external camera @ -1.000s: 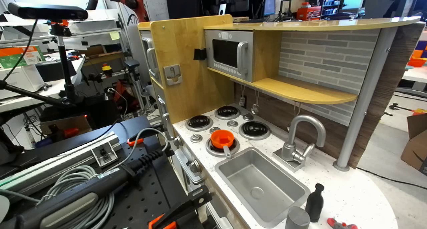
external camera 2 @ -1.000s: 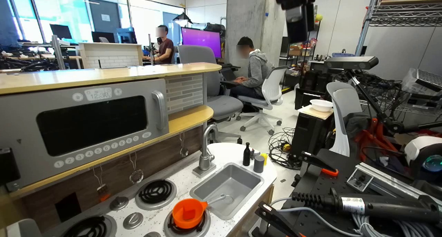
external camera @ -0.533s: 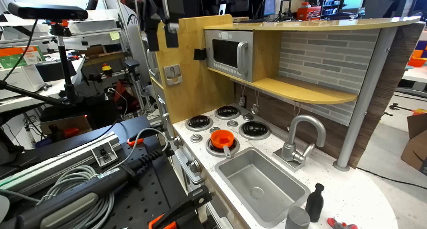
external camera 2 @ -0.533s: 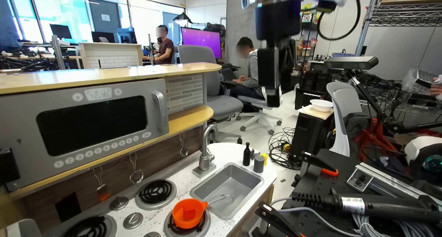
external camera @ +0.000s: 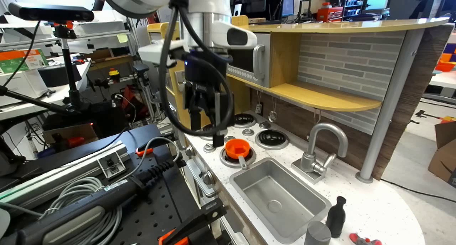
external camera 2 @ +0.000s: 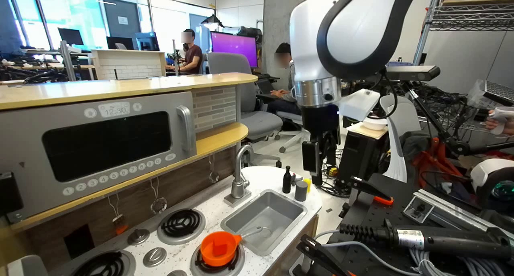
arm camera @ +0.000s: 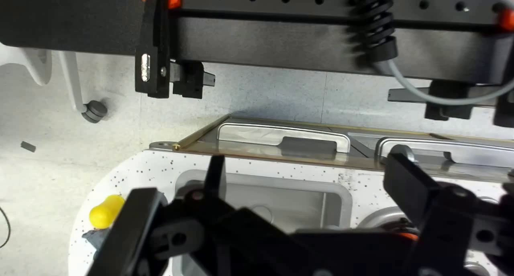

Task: Pick the grey object on the counter and put it on the stove

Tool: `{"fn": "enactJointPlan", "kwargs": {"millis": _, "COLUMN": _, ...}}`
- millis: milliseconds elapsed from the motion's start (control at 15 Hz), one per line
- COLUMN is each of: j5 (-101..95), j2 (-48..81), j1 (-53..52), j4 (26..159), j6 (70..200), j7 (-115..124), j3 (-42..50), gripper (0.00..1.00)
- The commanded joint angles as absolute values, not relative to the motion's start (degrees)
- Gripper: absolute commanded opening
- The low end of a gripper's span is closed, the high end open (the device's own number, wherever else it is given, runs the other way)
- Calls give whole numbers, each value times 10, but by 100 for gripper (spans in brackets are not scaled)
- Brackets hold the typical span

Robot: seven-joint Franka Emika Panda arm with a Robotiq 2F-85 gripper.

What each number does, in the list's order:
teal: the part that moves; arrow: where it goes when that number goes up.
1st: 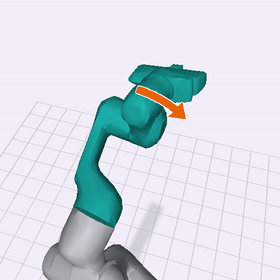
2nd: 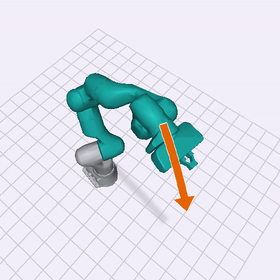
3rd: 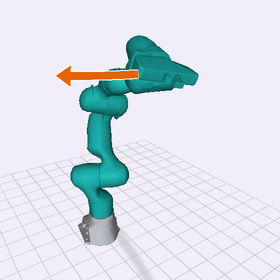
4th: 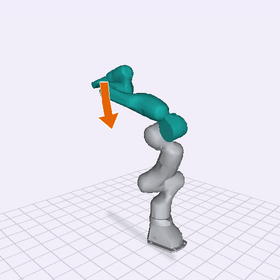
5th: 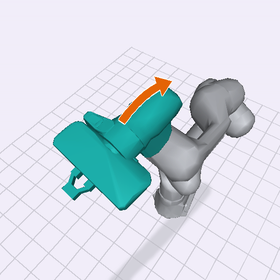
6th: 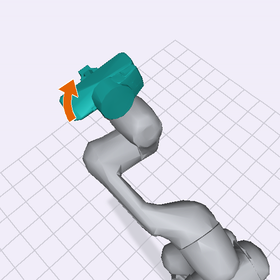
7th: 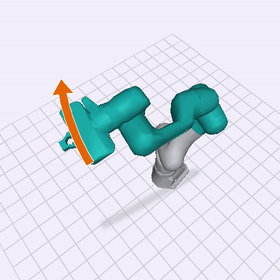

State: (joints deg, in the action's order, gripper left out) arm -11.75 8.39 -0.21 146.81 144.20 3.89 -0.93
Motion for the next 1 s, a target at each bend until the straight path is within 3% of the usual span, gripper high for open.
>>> {"fn": "enactJointPlan", "kwargs": {"millis": 0, "j5": -132, "j2": 172, "j1": 2, "j4": 1429, "j6": 1497, "j7": 40, "j3": 19, "gripper": 100}}
{"fn": "enactJointPlan", "kwargs": {"millis": 933, "j5": -37, "j2": 355, "j1": 76, "j4": 1282, "j6": 1525, "j7": -33, "j3": 35, "gripper": 100}}
